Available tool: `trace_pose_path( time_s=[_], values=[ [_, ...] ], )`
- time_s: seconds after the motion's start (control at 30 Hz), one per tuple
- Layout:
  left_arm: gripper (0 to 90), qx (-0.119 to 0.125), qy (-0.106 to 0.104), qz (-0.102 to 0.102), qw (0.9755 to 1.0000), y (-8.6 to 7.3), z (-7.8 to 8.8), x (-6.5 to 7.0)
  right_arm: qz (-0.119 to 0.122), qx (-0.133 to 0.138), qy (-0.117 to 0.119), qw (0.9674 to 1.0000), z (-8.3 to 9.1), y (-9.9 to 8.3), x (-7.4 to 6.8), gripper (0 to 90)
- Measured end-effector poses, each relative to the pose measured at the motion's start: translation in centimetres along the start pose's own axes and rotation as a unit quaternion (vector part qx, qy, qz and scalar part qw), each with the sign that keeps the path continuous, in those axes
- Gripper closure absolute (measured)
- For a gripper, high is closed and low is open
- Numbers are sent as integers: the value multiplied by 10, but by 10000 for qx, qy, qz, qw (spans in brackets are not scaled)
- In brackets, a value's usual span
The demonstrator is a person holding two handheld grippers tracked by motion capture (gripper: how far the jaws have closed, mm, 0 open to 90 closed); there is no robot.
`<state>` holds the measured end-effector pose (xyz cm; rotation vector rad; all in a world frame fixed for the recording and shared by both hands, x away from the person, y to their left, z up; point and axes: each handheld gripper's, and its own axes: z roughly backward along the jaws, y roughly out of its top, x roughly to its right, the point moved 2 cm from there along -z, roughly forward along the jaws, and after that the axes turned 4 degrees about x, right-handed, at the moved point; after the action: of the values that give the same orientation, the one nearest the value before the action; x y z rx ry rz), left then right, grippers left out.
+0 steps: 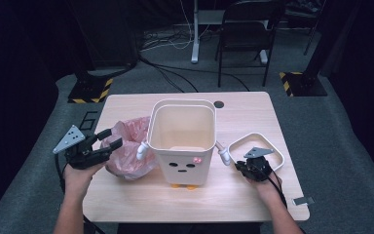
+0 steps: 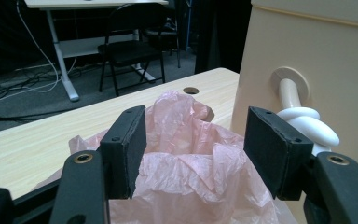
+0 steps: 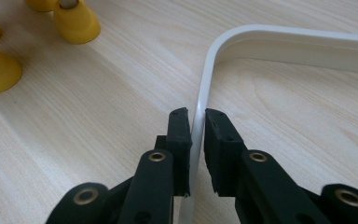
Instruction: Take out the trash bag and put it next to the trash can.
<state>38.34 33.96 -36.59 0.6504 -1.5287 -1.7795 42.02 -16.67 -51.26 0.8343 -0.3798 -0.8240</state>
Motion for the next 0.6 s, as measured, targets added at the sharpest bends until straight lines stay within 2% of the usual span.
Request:
trace_pose_path(
  time_s=[0.17, 0.27, 0.37, 0.43, 0.6],
  values=[
    [387, 36, 30, 30, 10000, 0, 2, -1, -52, -64, 5, 10000, -3, 0, 0, 791],
    [387, 47, 33, 39, 10000, 0, 2, -1, 16, -100, -31, 9999, -3, 1, 0, 796],
    [388, 59, 32, 31, 10000, 0, 3, -2, 112, -152, -115, 9998, 0, 3, 0, 840],
    [388, 66, 39, 28, 10000, 0, 3, -2, 151, -73, -43, 9999, 3, 3, 0, 838],
    [388, 91, 68, 56, 9999, 1, 5, -3, 70, 20, 3, 10000, 8, 5, 1, 842]
  ],
)
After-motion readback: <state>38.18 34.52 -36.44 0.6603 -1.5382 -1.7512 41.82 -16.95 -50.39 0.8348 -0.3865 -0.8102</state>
